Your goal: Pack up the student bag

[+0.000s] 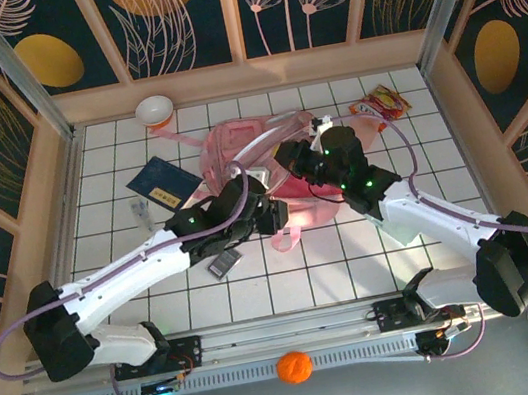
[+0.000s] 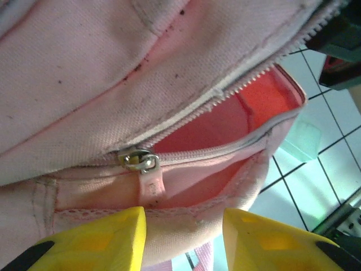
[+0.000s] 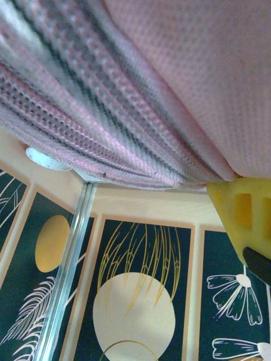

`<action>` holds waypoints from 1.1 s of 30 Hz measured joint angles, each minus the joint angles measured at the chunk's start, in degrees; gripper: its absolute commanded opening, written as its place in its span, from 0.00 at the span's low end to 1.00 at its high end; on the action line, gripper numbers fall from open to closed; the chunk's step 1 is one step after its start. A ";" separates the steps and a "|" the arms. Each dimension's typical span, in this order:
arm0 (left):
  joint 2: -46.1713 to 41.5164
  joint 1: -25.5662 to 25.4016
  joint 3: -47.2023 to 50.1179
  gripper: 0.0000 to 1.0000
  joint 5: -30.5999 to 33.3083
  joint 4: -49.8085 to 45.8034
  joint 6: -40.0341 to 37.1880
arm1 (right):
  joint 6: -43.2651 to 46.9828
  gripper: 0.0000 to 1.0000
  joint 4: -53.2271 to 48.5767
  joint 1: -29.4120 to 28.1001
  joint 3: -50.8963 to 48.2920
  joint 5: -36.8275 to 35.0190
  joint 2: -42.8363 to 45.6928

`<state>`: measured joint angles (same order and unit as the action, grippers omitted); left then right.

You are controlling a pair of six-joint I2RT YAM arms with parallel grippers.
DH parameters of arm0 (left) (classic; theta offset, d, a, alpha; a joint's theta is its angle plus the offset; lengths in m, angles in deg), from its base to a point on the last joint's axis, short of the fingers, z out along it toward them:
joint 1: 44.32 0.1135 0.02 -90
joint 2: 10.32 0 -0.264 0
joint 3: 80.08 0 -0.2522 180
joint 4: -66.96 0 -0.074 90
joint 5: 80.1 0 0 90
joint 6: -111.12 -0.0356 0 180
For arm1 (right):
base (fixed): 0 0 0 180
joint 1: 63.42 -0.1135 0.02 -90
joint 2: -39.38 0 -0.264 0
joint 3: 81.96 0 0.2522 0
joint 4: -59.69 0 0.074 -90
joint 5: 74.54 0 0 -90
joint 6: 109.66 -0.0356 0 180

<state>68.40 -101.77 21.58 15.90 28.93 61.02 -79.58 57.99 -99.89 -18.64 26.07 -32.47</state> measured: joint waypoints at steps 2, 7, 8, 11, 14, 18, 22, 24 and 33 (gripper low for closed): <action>0.35 -0.17 -0.22 0.43 1.14 0.00 0.20 | 0.00 0.00 -0.02 0.00 0.00 0.00 0.00; 1.84 -0.33 -0.98 0.42 3.50 0.28 0.66 | 0.00 0.00 -0.02 -0.02 0.00 0.04 0.00; 2.27 -0.33 -1.07 0.41 3.98 0.48 0.83 | 0.00 0.00 -0.02 -0.07 0.00 0.04 0.00; 3.61 -0.33 -1.75 0.33 6.01 0.44 1.73 | 0.02 0.00 -0.02 -0.55 0.00 -0.04 0.00; 5.05 -0.33 -2.84 0.24 8.13 0.28 2.54 | 0.02 0.00 -0.04 -1.01 0.00 -0.26 0.00; 5.40 -0.31 -3.08 0.06 8.57 -0.17 3.56 | 0.96 0.00 -0.52 -1.03 0.00 -0.59 0.00; 3.65 -0.26 0.15 0.00 4.68 2.84 6.32 | 2.75 0.00 -1.70 -1.03 0.00 -0.87 0.02; 2.80 -0.24 1.99 0.00 2.49 4.74 8.00 | 3.52 0.00 -1.81 -1.03 0.00 -0.59 0.02; 0.15 1.18 7.52 0.00 -3.06 12.37 14.97 | 7.19 0.00 -1.99 -1.03 0.00 1.25 0.11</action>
<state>68.55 -100.59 29.10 12.84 41.30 75.99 -72.39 56.00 -100.92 -18.64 27.32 -32.36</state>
